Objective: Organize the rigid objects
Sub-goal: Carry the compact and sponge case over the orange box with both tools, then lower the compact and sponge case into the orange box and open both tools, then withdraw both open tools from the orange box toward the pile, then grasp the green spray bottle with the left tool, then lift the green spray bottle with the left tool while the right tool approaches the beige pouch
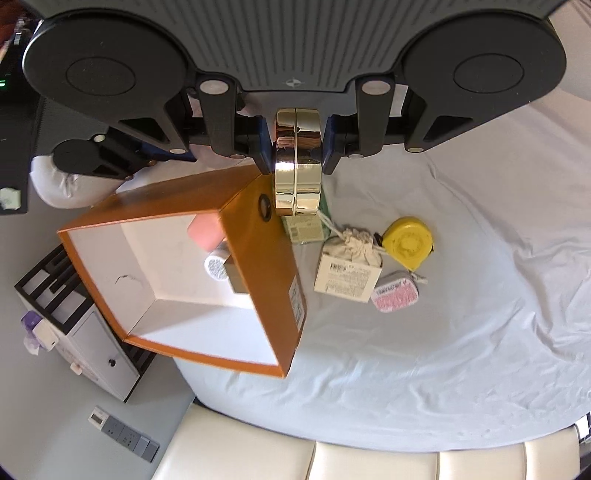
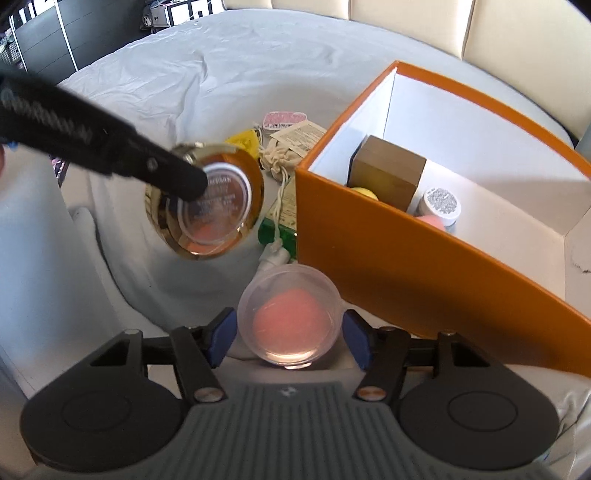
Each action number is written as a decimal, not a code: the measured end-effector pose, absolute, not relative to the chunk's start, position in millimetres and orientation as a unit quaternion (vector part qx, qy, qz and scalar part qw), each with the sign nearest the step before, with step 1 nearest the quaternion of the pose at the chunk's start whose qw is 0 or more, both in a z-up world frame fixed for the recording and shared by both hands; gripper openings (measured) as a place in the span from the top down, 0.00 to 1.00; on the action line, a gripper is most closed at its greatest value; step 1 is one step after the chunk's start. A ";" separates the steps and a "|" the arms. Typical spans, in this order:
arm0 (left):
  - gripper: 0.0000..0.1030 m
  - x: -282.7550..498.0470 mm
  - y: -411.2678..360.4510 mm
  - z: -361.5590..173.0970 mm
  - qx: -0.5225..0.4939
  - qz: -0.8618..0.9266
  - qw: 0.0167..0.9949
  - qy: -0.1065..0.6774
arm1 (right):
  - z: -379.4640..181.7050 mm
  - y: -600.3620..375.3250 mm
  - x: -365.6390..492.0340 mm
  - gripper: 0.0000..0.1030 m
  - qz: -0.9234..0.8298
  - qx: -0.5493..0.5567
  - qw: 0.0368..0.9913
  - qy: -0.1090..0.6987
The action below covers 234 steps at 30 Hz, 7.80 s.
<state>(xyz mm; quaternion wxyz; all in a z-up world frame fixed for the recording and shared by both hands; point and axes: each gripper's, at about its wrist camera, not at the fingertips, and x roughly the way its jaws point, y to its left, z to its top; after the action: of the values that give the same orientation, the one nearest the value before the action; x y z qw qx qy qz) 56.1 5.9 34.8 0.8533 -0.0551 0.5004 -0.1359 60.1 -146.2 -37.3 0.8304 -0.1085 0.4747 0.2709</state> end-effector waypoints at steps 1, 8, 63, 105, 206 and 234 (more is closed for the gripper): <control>0.70 55.9 6.0 38.7 -0.057 -0.139 0.855 0.497 | -37.0 -146.5 58.9 0.40 0.270 -0.106 0.831 0.474; 0.70 61.3 -1.4 79.0 -0.063 -0.165 0.870 0.461 | -0.9 -163.0 51.2 0.40 0.278 -0.079 0.848 0.445; 0.48 233.8 -142.1 2.0 0.231 -0.167 0.834 0.473 | -17.3 -282.3 214.0 0.40 0.119 0.109 0.868 0.469; 0.68 209.8 -42.6 15.9 -0.060 -0.160 0.851 0.497 | -36.1 -223.6 264.0 0.49 0.094 0.093 0.855 0.501; 0.67 74.7 -34.5 -30.8 0.118 -0.209 0.827 0.508 | -19.6 -126.6 88.7 0.82 0.238 0.088 0.868 0.428; 0.67 127.2 80.9 -11.6 -0.117 -0.055 0.866 0.483 | -12.5 -44.5 137.8 0.60 0.266 -0.213 0.848 0.406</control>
<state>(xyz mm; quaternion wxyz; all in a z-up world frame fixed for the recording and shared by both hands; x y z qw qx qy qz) 127.2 80.9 -11.6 0.8662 -0.1166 0.4827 -0.0551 137.8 -44.5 -12.5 0.8479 -0.2126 0.4065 0.2658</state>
